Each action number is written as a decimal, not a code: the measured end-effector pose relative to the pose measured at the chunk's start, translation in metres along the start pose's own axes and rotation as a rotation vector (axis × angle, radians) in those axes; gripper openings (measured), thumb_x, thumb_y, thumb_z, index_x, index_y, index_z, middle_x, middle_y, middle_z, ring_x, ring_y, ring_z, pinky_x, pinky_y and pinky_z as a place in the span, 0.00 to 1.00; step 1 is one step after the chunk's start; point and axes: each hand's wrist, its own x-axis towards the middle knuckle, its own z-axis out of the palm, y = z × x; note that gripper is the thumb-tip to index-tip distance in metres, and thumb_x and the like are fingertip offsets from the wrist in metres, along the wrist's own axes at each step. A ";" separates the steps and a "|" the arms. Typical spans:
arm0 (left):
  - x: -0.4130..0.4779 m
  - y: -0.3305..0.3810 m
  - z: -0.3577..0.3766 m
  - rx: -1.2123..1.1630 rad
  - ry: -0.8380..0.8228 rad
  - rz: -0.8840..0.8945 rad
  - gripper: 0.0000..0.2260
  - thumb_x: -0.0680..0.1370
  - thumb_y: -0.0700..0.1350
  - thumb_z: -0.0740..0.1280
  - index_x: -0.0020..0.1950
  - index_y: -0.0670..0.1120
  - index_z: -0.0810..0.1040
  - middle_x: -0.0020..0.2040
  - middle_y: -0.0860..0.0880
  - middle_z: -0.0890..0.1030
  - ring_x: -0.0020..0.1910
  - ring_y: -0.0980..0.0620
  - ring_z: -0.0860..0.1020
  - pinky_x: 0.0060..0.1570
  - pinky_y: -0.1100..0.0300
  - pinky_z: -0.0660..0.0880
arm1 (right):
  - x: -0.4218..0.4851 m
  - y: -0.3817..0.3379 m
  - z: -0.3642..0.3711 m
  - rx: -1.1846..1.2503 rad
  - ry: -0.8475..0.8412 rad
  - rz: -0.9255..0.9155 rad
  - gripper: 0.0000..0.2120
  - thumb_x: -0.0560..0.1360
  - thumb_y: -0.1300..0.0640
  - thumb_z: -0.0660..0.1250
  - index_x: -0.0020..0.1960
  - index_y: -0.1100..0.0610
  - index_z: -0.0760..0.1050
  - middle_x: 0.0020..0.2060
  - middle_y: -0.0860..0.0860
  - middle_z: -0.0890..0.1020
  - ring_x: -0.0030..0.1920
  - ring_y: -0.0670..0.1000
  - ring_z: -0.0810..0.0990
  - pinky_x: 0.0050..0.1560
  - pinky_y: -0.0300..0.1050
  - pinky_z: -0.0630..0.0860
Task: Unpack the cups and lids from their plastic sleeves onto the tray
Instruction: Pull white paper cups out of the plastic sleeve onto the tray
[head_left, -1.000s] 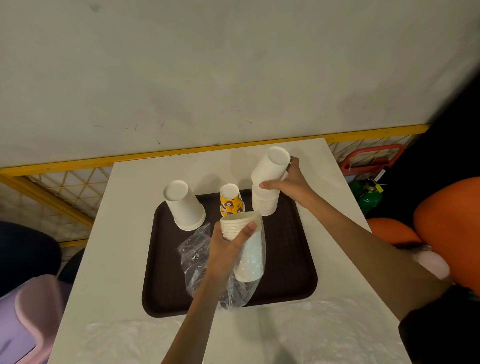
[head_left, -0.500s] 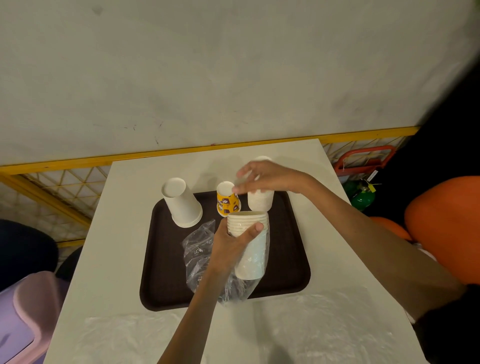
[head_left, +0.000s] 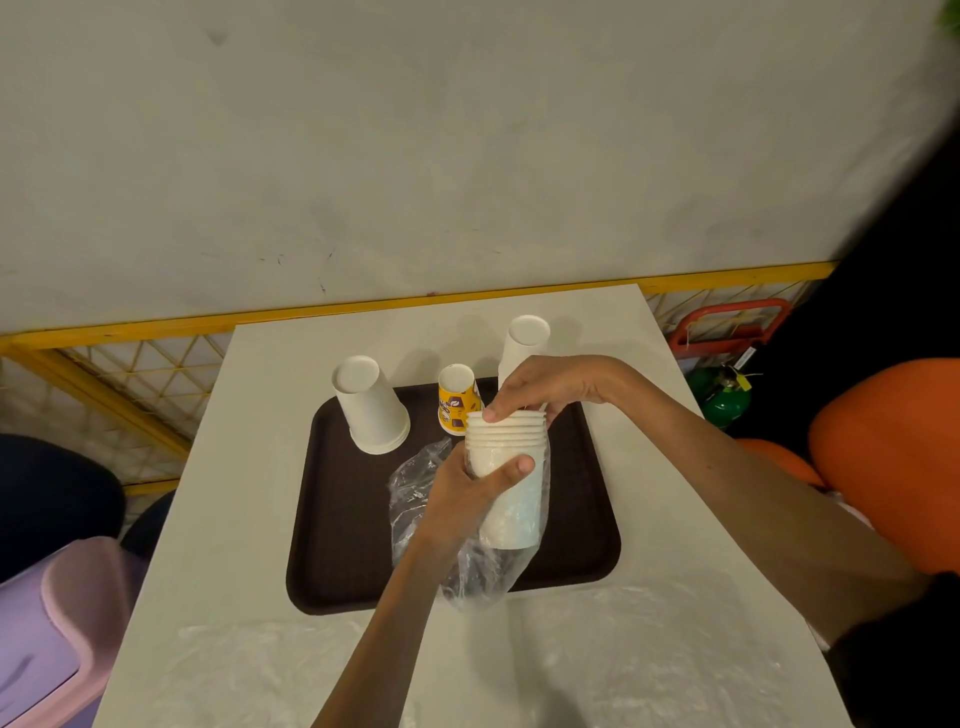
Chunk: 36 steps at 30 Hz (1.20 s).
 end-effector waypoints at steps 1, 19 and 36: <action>0.000 -0.001 0.000 0.005 -0.017 -0.028 0.34 0.57 0.62 0.75 0.60 0.51 0.75 0.55 0.49 0.82 0.54 0.51 0.81 0.55 0.54 0.79 | 0.000 0.001 -0.001 0.009 0.018 0.005 0.17 0.75 0.48 0.66 0.57 0.60 0.76 0.50 0.53 0.80 0.51 0.50 0.79 0.50 0.42 0.78; -0.011 -0.012 -0.002 -0.078 -0.179 -0.197 0.27 0.58 0.54 0.77 0.55 0.51 0.76 0.53 0.47 0.83 0.53 0.48 0.81 0.57 0.50 0.77 | -0.004 0.008 -0.001 -0.008 0.016 0.110 0.20 0.76 0.47 0.64 0.61 0.60 0.72 0.52 0.55 0.78 0.52 0.51 0.77 0.47 0.40 0.77; -0.016 -0.001 0.012 -0.006 -0.107 -0.128 0.31 0.67 0.70 0.67 0.65 0.57 0.67 0.59 0.50 0.78 0.57 0.52 0.78 0.55 0.57 0.76 | -0.008 0.009 0.001 0.096 -0.012 0.093 0.15 0.77 0.52 0.64 0.60 0.57 0.69 0.53 0.55 0.77 0.56 0.53 0.76 0.52 0.45 0.77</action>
